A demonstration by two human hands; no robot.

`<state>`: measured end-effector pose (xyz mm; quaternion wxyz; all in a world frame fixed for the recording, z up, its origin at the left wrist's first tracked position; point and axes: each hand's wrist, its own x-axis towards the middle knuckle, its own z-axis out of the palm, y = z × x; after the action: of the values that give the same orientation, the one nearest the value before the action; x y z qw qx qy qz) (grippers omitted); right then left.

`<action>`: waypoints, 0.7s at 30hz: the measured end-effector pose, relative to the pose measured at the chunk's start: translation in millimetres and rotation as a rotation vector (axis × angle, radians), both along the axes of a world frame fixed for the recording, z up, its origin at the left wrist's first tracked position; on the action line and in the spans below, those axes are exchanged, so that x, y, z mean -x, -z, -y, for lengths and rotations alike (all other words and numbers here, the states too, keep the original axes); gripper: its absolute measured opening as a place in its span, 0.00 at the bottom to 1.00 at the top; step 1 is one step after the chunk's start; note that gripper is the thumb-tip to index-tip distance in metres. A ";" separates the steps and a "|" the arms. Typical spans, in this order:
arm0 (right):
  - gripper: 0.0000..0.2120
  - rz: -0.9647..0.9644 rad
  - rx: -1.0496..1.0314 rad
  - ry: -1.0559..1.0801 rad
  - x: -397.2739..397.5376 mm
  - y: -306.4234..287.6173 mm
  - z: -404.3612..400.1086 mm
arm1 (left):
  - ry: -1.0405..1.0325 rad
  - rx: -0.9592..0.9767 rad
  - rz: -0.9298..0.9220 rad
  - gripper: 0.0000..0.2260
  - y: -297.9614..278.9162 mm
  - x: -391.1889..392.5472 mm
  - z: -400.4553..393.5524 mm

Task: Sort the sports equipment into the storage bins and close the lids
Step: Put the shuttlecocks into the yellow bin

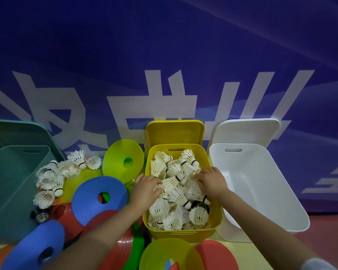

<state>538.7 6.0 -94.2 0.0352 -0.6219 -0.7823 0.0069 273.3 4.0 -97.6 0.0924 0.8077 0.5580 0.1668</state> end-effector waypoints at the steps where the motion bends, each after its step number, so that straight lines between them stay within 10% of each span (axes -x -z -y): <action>1: 0.16 0.014 0.016 -0.002 0.7 -1.1 -1.7 | -0.002 0.001 -0.006 0.12 0.7 -0.4 -0.7; 8: 0.17 -0.035 -0.026 0.052 4.8 -3.3 -1.6 | -0.038 -0.065 0.091 0.13 2.2 1.2 -0.3; 14: 0.22 -0.316 -0.254 0.101 27.2 -17.6 28.7 | -0.105 -0.076 0.388 0.12 -4.1 16.5 12.5; 21: 0.15 -0.743 -0.066 -0.070 125.5 -40.0 61.4 | -0.225 -0.053 0.472 0.12 -2.0 97.8 35.9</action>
<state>413.2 -55.4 -54.2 0.3366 -0.5483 -0.7367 0.2082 175.6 -31.8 -95.6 0.1799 0.6812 0.6028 0.3744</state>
